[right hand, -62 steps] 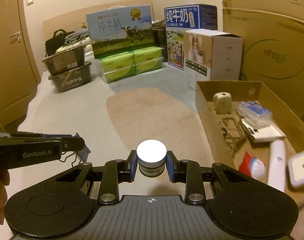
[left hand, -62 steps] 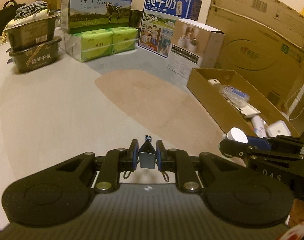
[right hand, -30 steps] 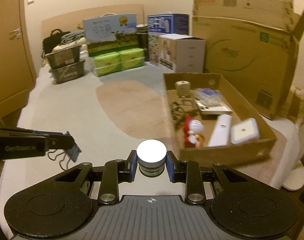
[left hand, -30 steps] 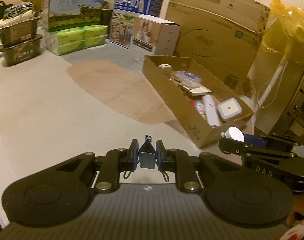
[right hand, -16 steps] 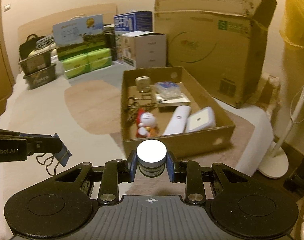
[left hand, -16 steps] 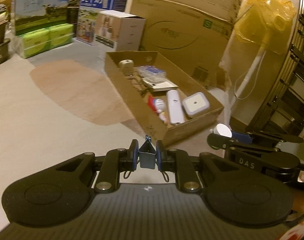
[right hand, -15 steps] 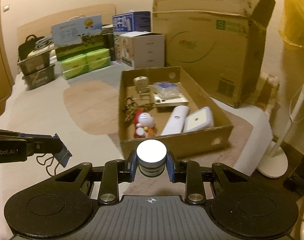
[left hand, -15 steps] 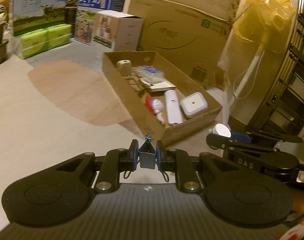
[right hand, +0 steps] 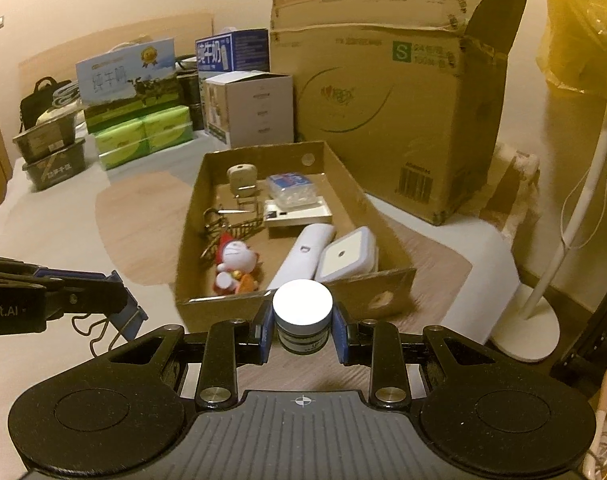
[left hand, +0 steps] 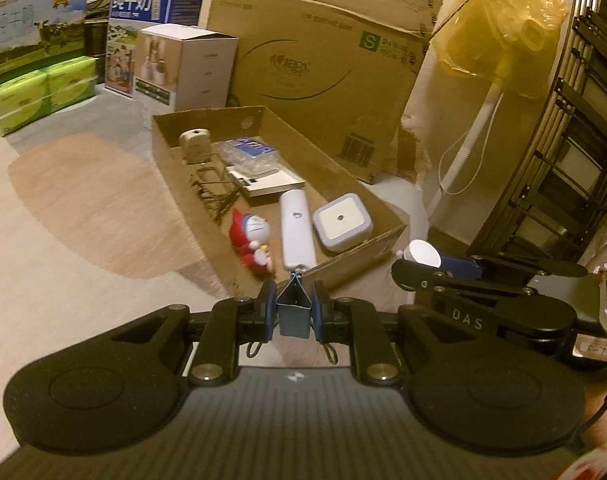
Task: Organize rigid objects
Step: 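Carry the binder clip and jar over the cardboard box with both grippers, then lower the clip and jar into the box and open both grippers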
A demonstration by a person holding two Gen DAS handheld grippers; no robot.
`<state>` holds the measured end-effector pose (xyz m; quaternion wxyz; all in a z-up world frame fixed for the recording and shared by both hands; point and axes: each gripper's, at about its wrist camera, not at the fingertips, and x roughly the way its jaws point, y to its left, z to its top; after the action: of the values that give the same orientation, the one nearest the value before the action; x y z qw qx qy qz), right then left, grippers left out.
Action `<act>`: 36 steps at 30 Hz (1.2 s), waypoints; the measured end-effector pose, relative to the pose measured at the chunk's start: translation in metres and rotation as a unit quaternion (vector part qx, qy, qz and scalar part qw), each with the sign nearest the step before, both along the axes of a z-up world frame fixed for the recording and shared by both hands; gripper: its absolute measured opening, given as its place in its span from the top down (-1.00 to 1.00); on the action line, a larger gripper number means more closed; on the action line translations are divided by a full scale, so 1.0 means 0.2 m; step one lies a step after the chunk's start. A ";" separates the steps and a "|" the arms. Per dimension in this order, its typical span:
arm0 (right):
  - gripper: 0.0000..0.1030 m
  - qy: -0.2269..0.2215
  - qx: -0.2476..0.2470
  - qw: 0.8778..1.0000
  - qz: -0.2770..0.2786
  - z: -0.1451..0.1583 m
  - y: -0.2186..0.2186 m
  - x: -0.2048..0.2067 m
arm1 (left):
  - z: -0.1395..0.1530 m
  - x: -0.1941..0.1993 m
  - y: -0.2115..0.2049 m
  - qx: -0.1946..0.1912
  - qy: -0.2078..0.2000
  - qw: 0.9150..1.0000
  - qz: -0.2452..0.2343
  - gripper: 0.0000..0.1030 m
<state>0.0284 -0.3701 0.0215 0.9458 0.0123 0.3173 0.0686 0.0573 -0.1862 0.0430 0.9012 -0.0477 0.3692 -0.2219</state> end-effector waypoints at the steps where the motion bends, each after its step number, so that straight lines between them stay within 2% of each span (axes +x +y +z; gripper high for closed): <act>1: 0.40 -0.001 0.000 1.000 0.000 0.01 -0.01 0.01 | 0.00 0.01 -0.01 -0.002 0.001 1.000 -0.001 0.69; 11: 0.40 -0.001 0.004 1.000 0.013 0.05 -0.12 0.24 | 0.01 0.24 -0.11 -0.008 -0.001 1.000 0.002 0.69; 22: 0.40 0.011 -0.005 0.999 0.053 0.06 -0.16 0.54 | 0.02 0.53 -0.17 -0.013 0.004 1.000 0.016 0.69; 36: 0.40 0.034 -0.016 0.996 0.087 0.04 -0.14 0.76 | -0.04 0.74 -0.15 -0.005 0.016 0.999 0.033 0.69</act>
<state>0.1796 -0.3974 0.0292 0.9252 -0.0279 0.3498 0.1447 0.2058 -0.2170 0.0360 0.9019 -0.0681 0.3806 -0.1927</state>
